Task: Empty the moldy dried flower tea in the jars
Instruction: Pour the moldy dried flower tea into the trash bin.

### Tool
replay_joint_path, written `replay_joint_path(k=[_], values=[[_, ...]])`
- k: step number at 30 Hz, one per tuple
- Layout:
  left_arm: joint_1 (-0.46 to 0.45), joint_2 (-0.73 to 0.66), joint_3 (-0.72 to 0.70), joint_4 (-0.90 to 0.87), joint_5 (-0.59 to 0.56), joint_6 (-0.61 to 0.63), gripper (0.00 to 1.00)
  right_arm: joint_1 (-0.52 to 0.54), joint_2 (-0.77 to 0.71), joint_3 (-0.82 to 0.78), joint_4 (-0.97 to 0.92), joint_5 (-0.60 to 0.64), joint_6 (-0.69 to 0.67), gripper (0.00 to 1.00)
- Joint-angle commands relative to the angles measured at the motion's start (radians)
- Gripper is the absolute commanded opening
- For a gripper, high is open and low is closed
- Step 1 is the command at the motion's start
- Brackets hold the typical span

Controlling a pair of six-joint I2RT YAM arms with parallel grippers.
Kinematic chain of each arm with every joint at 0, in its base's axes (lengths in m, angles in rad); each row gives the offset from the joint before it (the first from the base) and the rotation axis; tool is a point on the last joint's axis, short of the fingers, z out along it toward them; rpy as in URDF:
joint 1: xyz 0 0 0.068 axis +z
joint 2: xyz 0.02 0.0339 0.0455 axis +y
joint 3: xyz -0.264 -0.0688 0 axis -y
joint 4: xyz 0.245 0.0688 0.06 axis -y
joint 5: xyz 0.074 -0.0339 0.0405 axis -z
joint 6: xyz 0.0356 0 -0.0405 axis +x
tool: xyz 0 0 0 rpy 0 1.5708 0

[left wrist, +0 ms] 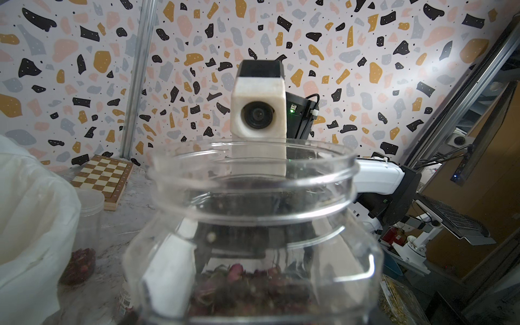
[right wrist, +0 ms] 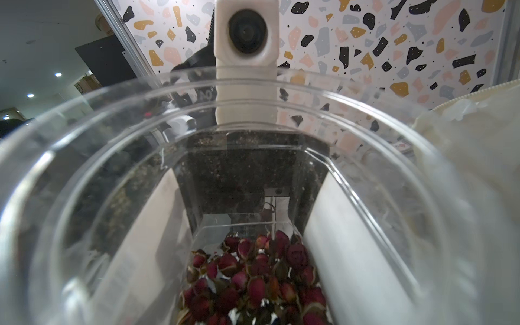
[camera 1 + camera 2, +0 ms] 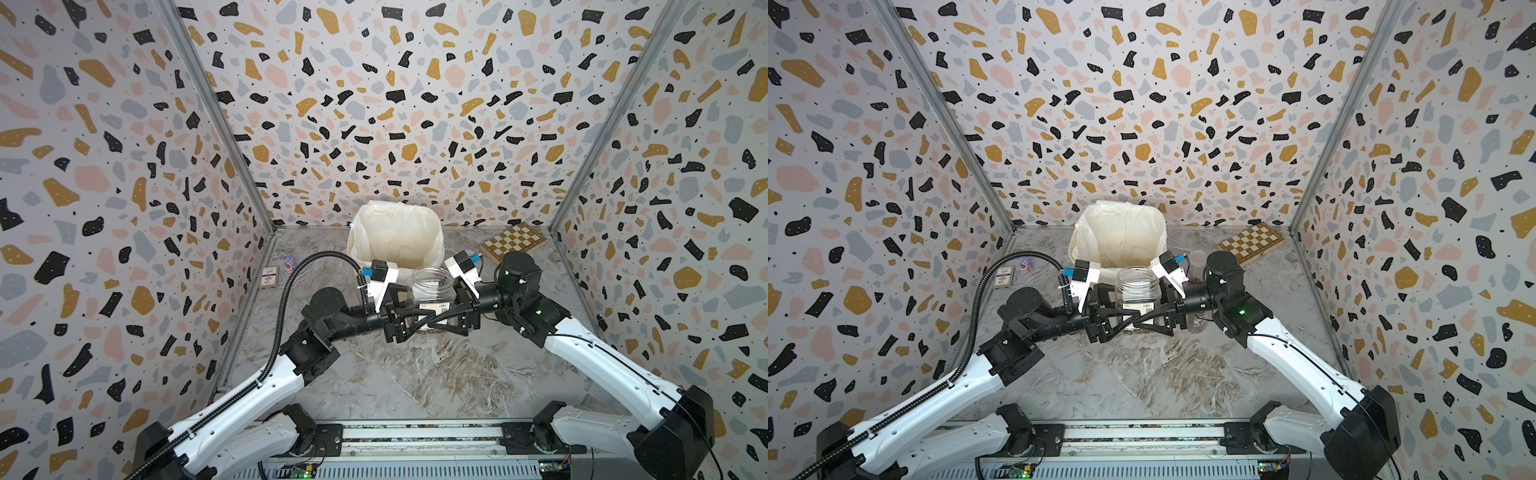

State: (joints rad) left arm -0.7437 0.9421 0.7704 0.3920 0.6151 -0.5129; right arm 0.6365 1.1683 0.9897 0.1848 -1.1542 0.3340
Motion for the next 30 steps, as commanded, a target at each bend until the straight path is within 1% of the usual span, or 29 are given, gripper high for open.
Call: replay_joint_path(k=[1,3,7,11,17,24,30], values=[[-0.003,-0.009,-0.016,0.053,-0.067,0.007,0.64,0.018,-0.012,0.059,-0.017,-0.017,-0.026,0.78],[-0.003,-0.014,-0.02,0.047,-0.081,0.005,0.68,0.017,-0.011,0.06,-0.028,-0.014,-0.035,0.76],[-0.003,-0.018,-0.018,0.026,-0.095,-0.001,0.85,0.016,-0.006,0.058,-0.031,-0.012,-0.037,0.75],[-0.001,-0.031,-0.016,0.007,-0.122,-0.005,0.94,0.016,-0.005,0.054,-0.041,-0.003,-0.041,0.73],[0.0,-0.053,-0.011,-0.021,-0.161,0.002,1.0,0.008,-0.012,0.042,-0.047,0.018,-0.046,0.72],[0.019,-0.083,-0.035,-0.008,-0.212,-0.017,0.99,-0.007,-0.017,0.019,-0.046,0.016,-0.046,0.71],[0.04,-0.113,-0.022,-0.026,-0.222,-0.03,0.99,-0.03,-0.022,0.004,-0.045,0.013,-0.048,0.7]])
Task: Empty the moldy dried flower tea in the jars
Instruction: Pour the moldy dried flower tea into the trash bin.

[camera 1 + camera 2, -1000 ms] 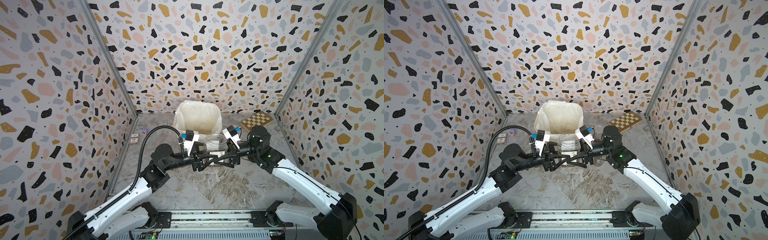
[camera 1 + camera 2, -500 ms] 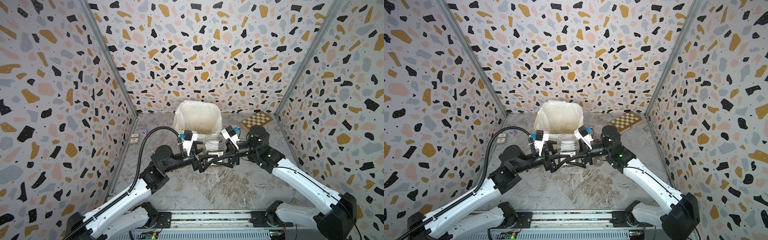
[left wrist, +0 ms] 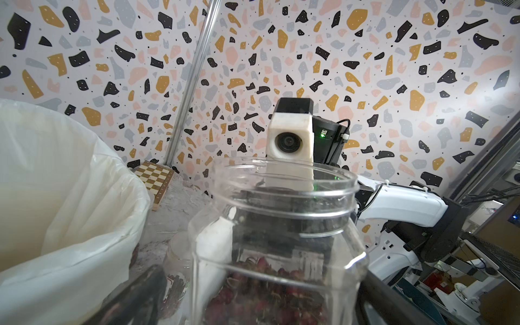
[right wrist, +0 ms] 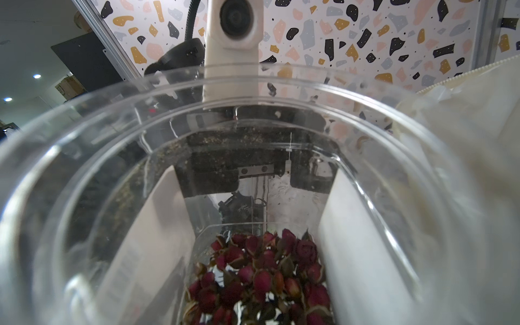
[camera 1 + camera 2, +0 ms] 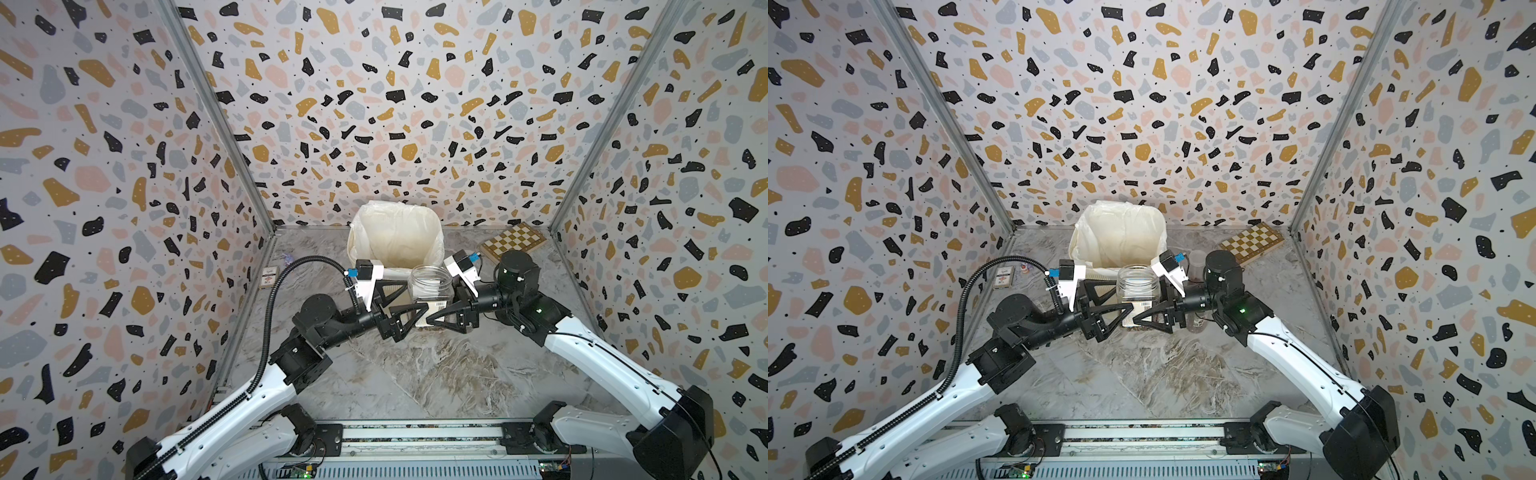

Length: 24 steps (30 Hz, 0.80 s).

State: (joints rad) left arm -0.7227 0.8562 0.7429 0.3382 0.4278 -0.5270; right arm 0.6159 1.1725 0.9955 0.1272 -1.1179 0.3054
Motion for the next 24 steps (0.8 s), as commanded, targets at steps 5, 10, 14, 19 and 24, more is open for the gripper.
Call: replay_joint_path(k=[5,10,14,19,24], values=[[0.104,-0.063,0.046,-0.073,0.026,-0.069,0.99,-0.031,-0.023,0.026,-0.099,0.033,-0.095,0.69],[0.217,-0.046,0.177,-0.303,0.149,-0.077,0.99,-0.028,0.005,0.138,-0.352,0.246,-0.289,0.68],[0.278,0.045,0.36,-0.568,0.28,-0.006,0.99,-0.026,-0.002,0.159,-0.393,0.361,-0.346,0.68],[0.313,0.177,0.581,-0.869,0.455,0.091,0.88,0.038,-0.028,0.177,-0.446,0.53,-0.421,0.68],[0.315,0.248,0.667,-1.022,0.519,0.149,0.81,0.119,-0.057,0.177,-0.489,0.703,-0.469,0.68]])
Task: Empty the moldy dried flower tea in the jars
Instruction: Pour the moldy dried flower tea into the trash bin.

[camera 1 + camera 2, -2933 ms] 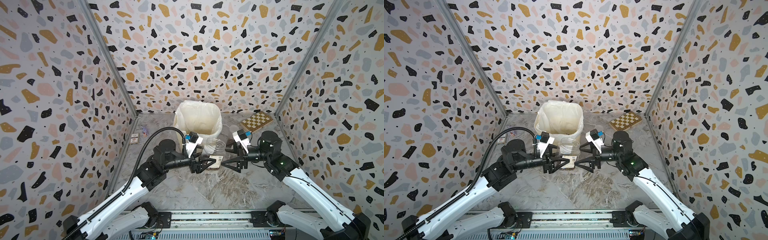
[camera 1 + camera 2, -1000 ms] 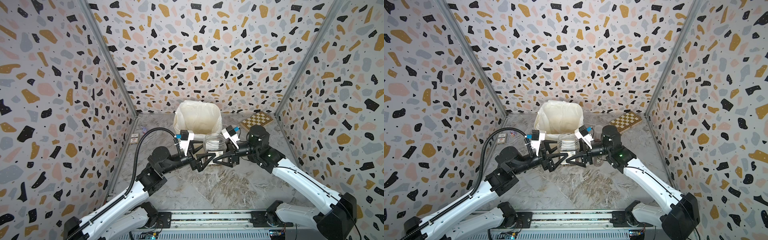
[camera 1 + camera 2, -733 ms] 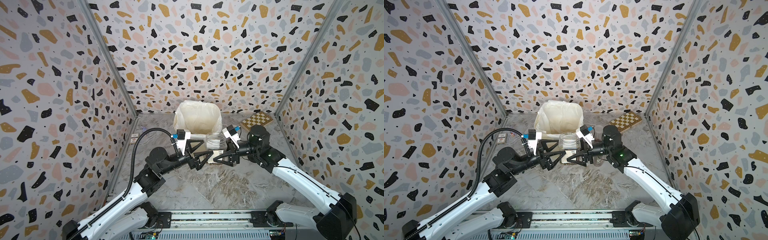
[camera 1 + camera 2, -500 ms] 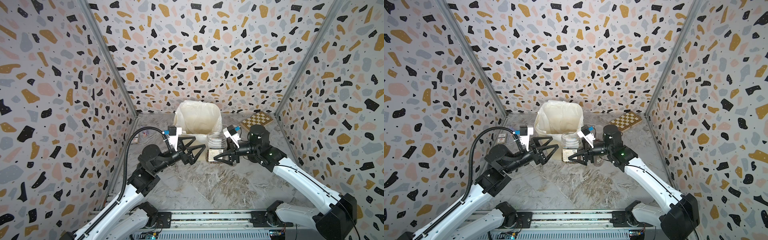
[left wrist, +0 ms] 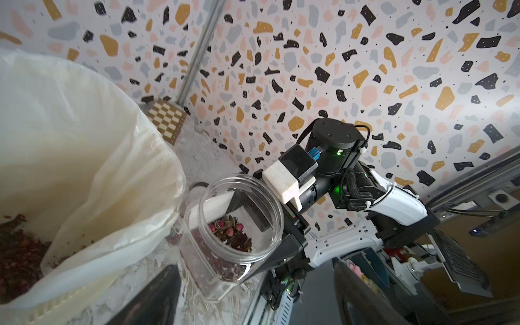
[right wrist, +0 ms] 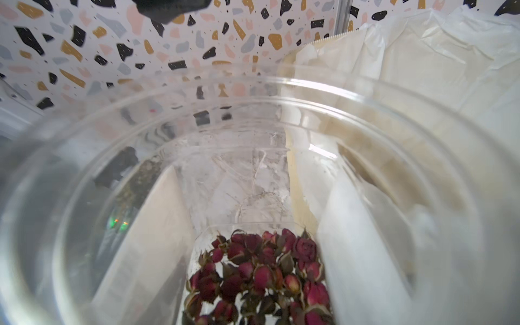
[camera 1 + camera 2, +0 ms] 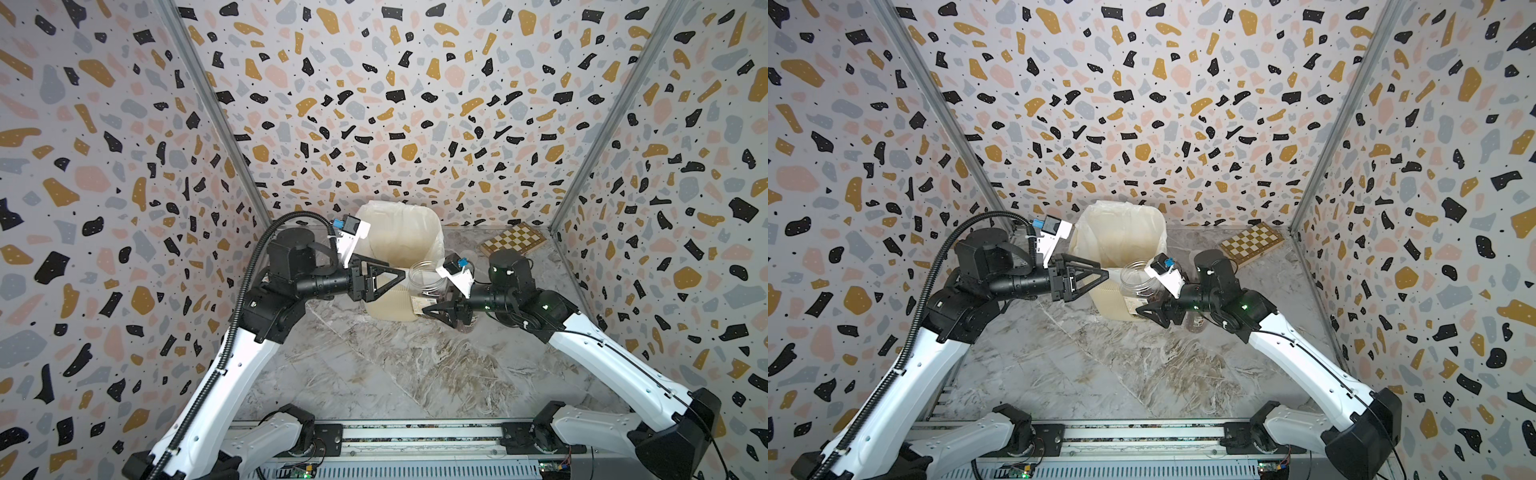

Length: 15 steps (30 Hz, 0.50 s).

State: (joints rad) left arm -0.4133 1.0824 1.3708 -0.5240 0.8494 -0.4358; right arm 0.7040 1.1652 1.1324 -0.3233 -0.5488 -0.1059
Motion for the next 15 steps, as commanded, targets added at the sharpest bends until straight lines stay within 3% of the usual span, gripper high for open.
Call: replay_joint_path(k=[1,6,15], values=[[0.006,0.036,0.048,-0.181,0.105,0.064,0.79,0.046,-0.057,0.039,-0.038,0.155,-0.061,0.68],[0.007,0.087,0.066,-0.225,0.134,0.072,0.66,0.12,-0.071,0.034,-0.045,0.263,-0.071,0.68],[0.004,0.125,0.092,-0.266,0.126,0.104,0.59,0.214,-0.03,0.063,-0.102,0.454,-0.081,0.68]])
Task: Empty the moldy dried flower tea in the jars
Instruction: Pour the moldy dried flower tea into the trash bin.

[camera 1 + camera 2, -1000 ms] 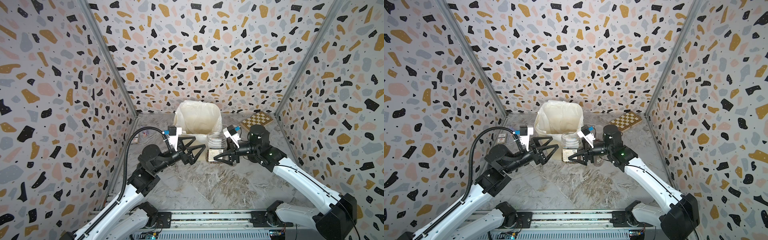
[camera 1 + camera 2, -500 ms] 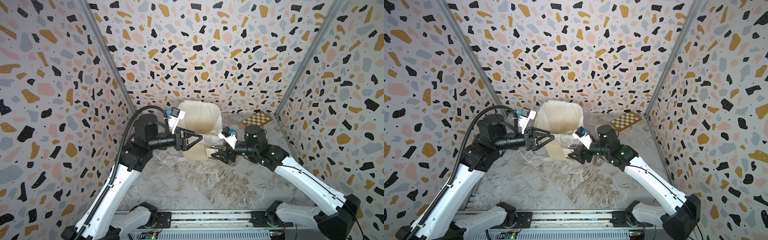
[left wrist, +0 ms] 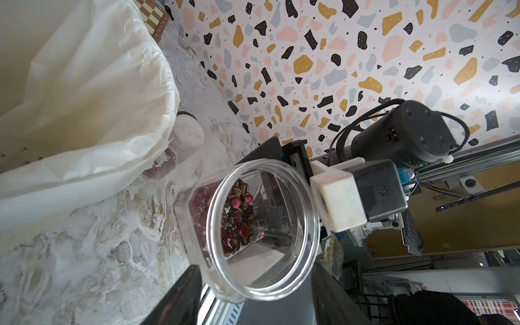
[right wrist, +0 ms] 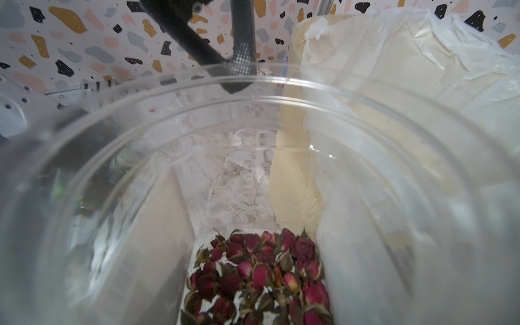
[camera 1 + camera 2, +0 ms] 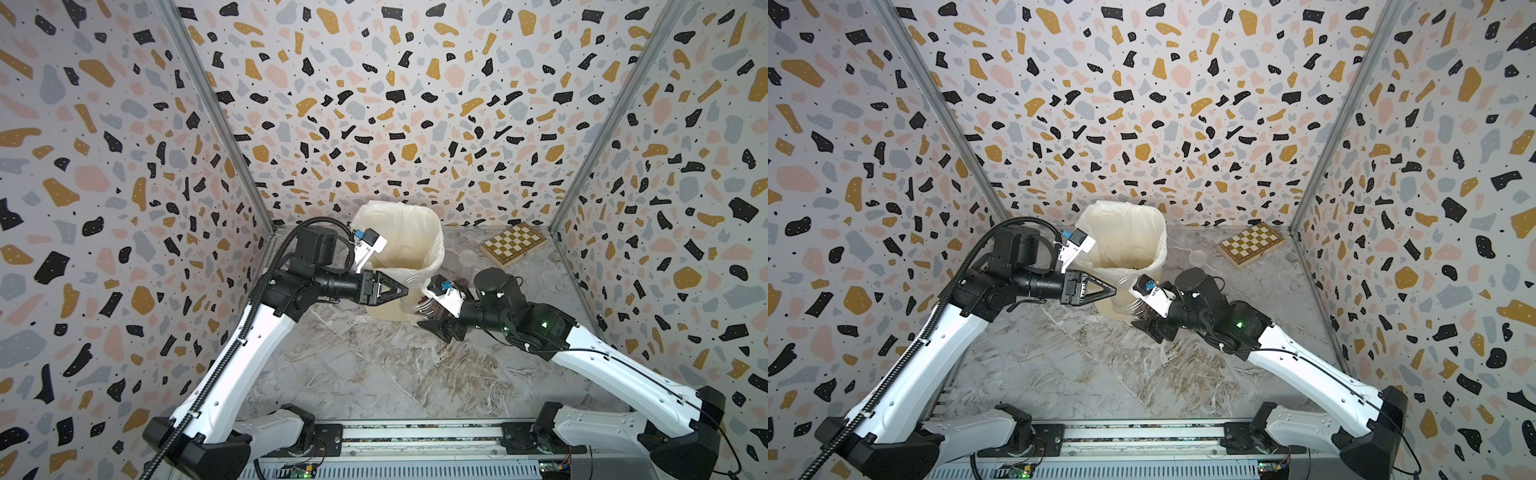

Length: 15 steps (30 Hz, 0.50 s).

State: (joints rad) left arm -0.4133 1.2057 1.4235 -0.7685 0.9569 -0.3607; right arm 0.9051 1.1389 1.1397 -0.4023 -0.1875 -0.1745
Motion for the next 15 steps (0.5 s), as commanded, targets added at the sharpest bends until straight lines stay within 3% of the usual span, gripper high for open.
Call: replay_joint_path(k=[1,15], values=[[0.004,0.002,0.039,-0.024,0.01,0.03,0.57,0.02,-0.004,0.062,-0.029,0.109,-0.013,0.68],[-0.024,0.056,0.068,-0.09,-0.135,0.073,0.42,0.109,0.045,0.124,-0.091,0.275,-0.032,0.67]])
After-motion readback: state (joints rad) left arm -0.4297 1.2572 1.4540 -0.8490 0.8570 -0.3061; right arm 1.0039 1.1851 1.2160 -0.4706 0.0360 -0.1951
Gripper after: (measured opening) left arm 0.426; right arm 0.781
